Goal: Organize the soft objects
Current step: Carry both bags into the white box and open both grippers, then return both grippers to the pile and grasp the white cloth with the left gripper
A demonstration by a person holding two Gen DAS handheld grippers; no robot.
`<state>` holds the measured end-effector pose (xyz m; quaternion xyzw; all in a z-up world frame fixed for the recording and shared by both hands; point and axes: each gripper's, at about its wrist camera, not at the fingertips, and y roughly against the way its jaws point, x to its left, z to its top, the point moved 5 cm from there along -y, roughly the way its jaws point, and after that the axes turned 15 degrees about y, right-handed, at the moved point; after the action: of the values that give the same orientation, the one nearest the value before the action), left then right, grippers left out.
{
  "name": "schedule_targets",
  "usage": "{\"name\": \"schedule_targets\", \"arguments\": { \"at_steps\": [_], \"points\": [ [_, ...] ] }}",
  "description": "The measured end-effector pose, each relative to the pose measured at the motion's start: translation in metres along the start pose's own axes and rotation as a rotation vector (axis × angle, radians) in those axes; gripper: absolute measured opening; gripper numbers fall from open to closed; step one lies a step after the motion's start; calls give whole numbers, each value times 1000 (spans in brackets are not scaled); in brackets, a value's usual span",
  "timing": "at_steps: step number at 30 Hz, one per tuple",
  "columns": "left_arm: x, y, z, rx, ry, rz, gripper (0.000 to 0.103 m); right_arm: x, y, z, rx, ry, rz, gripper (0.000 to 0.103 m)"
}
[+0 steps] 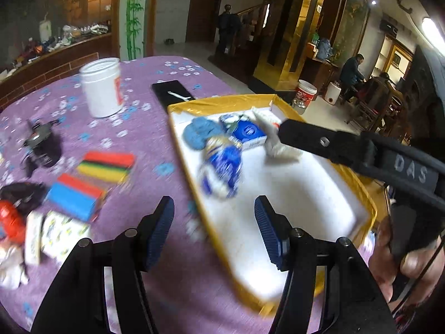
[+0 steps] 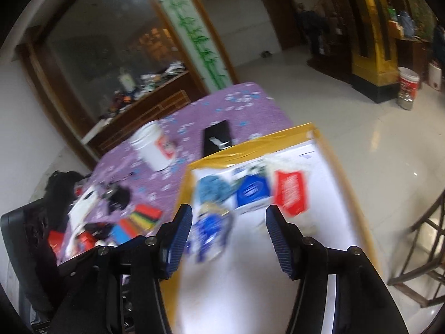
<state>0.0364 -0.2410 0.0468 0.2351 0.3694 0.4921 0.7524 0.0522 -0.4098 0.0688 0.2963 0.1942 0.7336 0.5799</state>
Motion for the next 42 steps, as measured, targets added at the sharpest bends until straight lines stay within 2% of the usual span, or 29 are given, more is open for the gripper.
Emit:
{"name": "schedule_targets", "arguments": {
  "at_steps": [7, 15, 18, 19, 20, 23, 29, 33, 35, 36, 38, 39, 42],
  "points": [
    [56, 32, -27, -51, 7, 47, 59, 69, -10, -20, 10, 63, 108, 59],
    [135, 75, -49, -102, 140, 80, 59, 152, -43, -53, 94, 177, 203, 59],
    [171, 94, -52, -152, 202, 146, 61, 175, -59, -65, 129, 214, 220, 59],
    [183, 99, -53, -168, 226, 175, 70, 180, -64, -69, 136, 223, 220, 59],
    [197, 104, -53, -187, 253, 217, 74, 185, -68, -73, 141, 231, 224, 59],
    [227, 111, -55, -234, 306, 304, 77, 195, -78, -81, 146, 242, 246, 59],
    [263, 78, -48, -154, 389, 381, 77, 198, -84, -84, 130, 246, 269, 59],
    [266, 53, -43, -107, 415, 379, 76, 191, -85, -86, 134, 220, 288, 61],
    [267, 47, -43, -97, 428, 351, 52, 191, -85, -85, 131, 210, 301, 61],
    [267, 49, -43, -99, 431, 341, 30, 191, -85, -85, 129, 209, 307, 61],
    [268, 53, -43, -110, 441, 301, 22, 191, -84, -85, 125, 210, 313, 61],
    [267, 56, -44, -115, 443, 278, 14, 192, -84, -85, 123, 212, 314, 61],
    [264, 69, -52, -120, 431, 209, 13, 197, -83, -84, 127, 236, 296, 61]
  ]
}}
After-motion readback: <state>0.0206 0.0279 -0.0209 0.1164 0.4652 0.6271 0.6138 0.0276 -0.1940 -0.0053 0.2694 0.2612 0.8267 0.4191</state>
